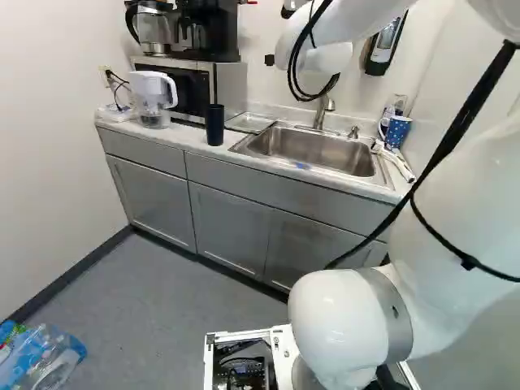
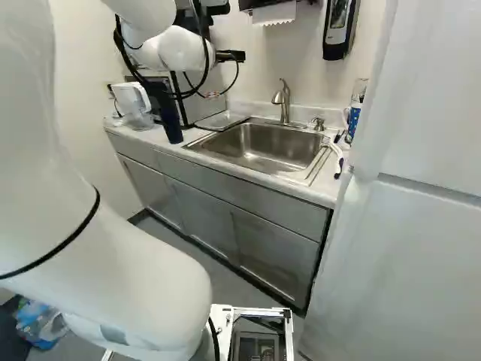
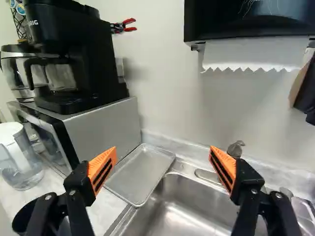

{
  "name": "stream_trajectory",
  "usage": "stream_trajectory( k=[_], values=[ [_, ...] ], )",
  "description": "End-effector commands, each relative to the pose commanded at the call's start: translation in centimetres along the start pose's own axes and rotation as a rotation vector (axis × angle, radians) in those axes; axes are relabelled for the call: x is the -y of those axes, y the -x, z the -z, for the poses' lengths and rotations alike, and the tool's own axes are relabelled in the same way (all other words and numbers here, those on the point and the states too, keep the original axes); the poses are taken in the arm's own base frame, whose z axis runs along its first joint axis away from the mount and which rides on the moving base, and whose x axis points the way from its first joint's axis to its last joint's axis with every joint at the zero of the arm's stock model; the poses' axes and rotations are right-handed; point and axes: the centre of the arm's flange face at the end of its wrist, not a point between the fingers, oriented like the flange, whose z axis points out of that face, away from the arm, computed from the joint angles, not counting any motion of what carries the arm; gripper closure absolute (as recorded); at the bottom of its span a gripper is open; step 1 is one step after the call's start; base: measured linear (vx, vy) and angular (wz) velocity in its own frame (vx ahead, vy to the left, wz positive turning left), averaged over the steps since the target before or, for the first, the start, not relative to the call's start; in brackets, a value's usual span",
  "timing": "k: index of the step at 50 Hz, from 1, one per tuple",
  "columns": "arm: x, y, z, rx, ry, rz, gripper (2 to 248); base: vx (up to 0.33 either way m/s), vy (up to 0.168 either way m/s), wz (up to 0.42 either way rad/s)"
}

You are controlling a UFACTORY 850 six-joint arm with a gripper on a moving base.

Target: Rinse the cup and place it in the tray

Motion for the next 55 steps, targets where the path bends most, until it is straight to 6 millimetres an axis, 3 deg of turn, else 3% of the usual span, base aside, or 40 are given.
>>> stream_trajectory(
  k=[55],
  values=[
    [-5.3,0.8,-10.3,0.143,0.088,-0.012,3,0.0,0.0,0.0]
  ],
)
